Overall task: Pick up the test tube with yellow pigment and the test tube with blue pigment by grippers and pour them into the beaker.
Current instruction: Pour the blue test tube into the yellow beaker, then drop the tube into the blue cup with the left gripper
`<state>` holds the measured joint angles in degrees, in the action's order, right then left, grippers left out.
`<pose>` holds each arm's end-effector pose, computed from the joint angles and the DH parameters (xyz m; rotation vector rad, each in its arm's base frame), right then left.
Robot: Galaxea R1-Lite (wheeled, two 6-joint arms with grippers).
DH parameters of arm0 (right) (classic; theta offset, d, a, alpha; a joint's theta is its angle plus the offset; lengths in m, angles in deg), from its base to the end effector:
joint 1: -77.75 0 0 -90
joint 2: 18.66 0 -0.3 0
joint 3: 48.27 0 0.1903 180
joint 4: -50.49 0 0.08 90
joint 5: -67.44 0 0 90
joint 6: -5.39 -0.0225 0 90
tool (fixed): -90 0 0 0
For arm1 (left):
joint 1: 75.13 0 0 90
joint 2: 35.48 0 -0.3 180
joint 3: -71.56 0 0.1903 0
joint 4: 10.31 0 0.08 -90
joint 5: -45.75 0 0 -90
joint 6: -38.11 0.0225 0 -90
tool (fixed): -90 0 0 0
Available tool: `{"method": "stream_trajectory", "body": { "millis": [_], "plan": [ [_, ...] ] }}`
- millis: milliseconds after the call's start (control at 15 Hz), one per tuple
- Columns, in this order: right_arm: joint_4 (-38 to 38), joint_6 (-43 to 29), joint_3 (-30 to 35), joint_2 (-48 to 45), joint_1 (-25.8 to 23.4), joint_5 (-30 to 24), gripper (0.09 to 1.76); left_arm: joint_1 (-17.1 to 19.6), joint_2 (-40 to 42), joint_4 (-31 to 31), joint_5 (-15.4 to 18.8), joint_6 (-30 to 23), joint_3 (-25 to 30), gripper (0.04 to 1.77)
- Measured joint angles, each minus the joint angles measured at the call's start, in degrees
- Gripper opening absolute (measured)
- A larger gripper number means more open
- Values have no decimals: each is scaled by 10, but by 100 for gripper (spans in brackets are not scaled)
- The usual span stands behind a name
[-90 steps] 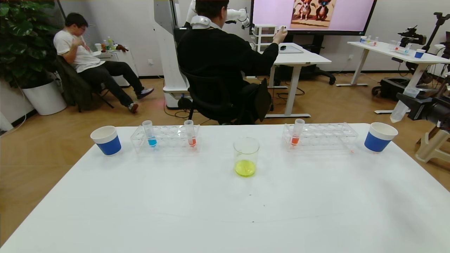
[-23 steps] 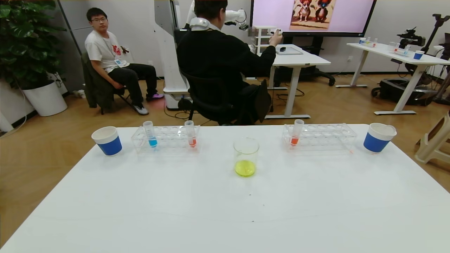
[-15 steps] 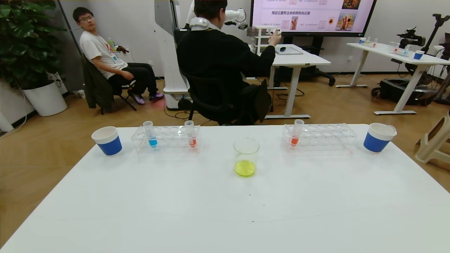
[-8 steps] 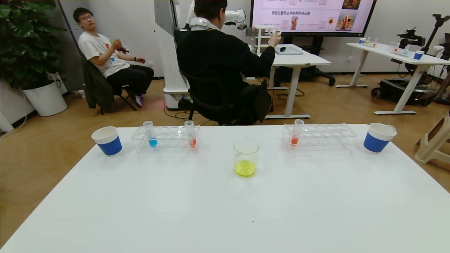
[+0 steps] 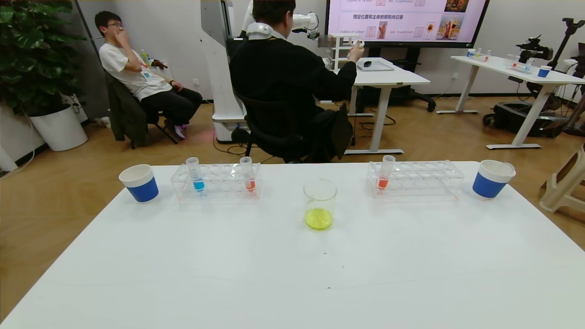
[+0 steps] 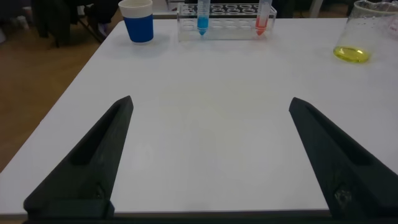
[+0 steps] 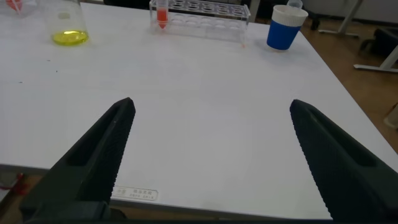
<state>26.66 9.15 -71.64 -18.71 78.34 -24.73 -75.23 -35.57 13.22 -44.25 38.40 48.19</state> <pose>-0.0229 0.0006 0.0746 -0.0655 0.0056 0.0484 -0.0227 0.0000 0.0752 0.0051 0.0044 -0.0018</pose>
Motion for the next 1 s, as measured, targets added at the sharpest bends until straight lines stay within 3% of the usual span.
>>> {"method": "stream_trajectory", "body": {
  "millis": [267, 533, 733, 1000],
  "plan": [
    [0, 0, 0, 0, 0, 0, 174, -1, -26, 4, 6, -2, -75, 175],
    [0, 0, 0, 0, 0, 0, 174, -5, -186, -45, 7, -1, -219, 175],
    [0, 0, 0, 0, 0, 0, 174, -6, -347, -148, 8, 1, -292, 175],
    [0, 0, 0, 0, 0, 0, 174, -6, -568, -333, 8, 2, -324, 175]
  ]
}}
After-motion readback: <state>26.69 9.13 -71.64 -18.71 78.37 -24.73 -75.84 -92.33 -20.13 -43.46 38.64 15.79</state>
